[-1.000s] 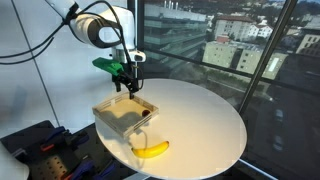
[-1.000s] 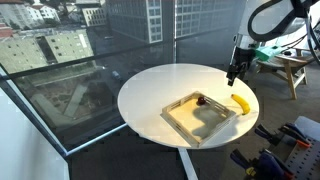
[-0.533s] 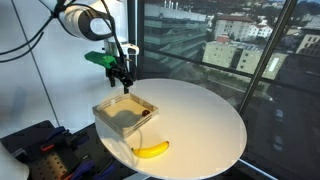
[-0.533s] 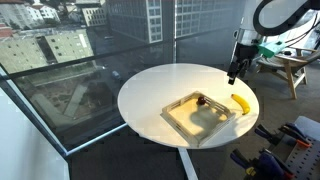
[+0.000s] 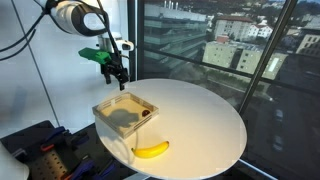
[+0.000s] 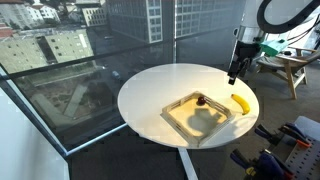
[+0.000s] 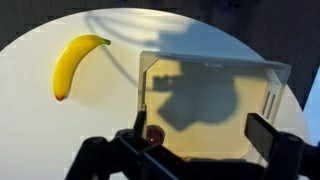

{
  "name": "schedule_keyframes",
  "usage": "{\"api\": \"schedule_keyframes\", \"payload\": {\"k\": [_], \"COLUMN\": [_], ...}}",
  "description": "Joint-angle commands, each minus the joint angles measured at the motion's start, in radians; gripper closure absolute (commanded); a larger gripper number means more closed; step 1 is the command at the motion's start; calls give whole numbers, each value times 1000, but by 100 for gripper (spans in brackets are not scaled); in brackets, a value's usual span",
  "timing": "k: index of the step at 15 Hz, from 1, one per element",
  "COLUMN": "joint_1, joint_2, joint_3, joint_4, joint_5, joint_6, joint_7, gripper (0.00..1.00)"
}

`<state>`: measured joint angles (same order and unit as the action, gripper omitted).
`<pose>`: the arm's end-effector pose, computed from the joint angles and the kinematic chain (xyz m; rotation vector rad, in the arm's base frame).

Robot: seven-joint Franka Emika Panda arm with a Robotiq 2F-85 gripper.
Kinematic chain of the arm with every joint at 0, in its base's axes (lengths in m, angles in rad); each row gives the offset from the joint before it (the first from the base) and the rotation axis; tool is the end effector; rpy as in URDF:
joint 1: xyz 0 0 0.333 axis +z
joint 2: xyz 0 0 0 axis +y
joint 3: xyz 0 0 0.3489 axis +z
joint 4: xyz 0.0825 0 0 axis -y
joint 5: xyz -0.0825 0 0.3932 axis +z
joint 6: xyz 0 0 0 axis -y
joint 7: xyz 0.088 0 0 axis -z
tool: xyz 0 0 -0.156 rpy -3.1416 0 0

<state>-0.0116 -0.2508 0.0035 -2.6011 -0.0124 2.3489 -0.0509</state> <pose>0.4188 -0.0041 0.3176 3.1309 0.0805 -0.0026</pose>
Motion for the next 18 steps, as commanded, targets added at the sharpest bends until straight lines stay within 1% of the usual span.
{"api": "schedule_keyframes", "payload": {"k": [1,12,18], "joint_1": [7,32,45], "joint_2": [-58,-116,-136], "joint_3": [10,35,39], "joint_4": [-26,-64,-77], "joint_5": [-1,18,27], "joint_6": [-29,-68,-79], "joint_7": [46,115,125], "gripper": [0,0,0]}}
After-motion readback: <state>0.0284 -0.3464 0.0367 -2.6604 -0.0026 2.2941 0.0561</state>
